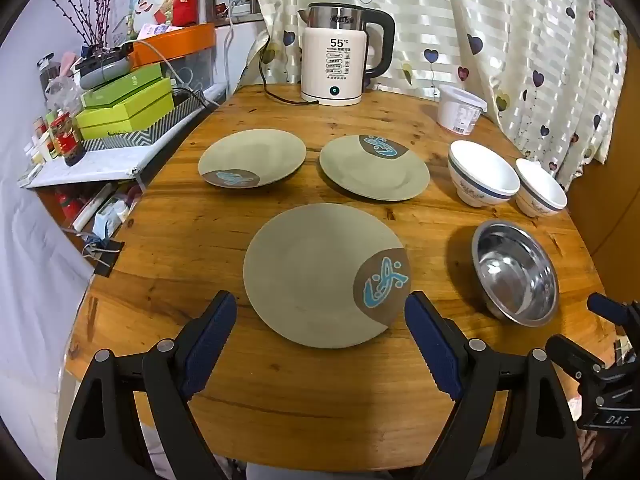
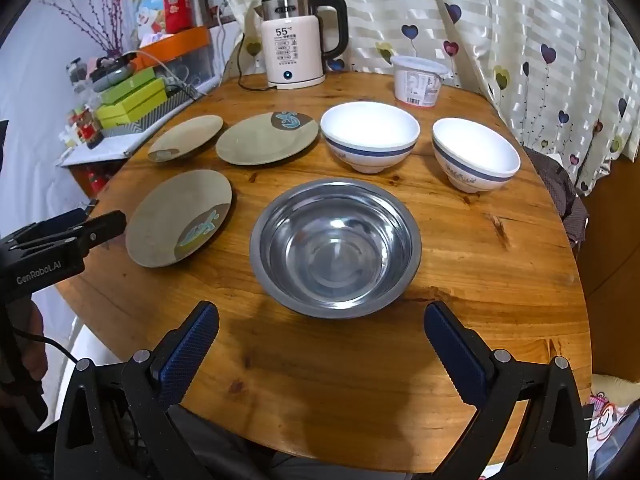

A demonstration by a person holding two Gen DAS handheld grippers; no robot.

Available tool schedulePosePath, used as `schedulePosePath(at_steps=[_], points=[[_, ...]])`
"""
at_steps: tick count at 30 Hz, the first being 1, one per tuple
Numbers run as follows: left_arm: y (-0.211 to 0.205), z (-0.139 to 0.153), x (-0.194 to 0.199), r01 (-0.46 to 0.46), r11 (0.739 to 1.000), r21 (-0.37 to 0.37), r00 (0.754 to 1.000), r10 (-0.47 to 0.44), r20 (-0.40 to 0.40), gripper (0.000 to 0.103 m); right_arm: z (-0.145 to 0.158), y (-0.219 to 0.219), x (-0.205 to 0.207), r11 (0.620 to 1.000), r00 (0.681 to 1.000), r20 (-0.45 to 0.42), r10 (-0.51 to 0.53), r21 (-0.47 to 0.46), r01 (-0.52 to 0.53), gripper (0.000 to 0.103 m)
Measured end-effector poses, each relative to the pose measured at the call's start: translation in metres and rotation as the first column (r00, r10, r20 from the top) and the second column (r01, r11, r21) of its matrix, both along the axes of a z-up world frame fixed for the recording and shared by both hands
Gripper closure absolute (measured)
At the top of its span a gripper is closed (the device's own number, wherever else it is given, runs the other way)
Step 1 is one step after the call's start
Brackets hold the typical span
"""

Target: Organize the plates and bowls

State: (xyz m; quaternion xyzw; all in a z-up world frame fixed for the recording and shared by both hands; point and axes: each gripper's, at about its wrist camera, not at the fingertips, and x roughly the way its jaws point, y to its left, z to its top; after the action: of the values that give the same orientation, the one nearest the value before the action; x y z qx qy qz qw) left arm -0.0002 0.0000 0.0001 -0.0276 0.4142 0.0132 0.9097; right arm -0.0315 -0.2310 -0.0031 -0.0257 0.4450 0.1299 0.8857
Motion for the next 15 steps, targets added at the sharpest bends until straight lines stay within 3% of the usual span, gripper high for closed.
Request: schedulePosePath(at_steps=[15], points=[[0.014, 0.001, -0.001, -0.002, 1.0, 0.012, 1.0, 0.002, -0.003, 0.016, 0.001, -0.001, 0.004, 1.0, 1.0, 0.0, -0.003, 0.0, 0.003, 0.0]])
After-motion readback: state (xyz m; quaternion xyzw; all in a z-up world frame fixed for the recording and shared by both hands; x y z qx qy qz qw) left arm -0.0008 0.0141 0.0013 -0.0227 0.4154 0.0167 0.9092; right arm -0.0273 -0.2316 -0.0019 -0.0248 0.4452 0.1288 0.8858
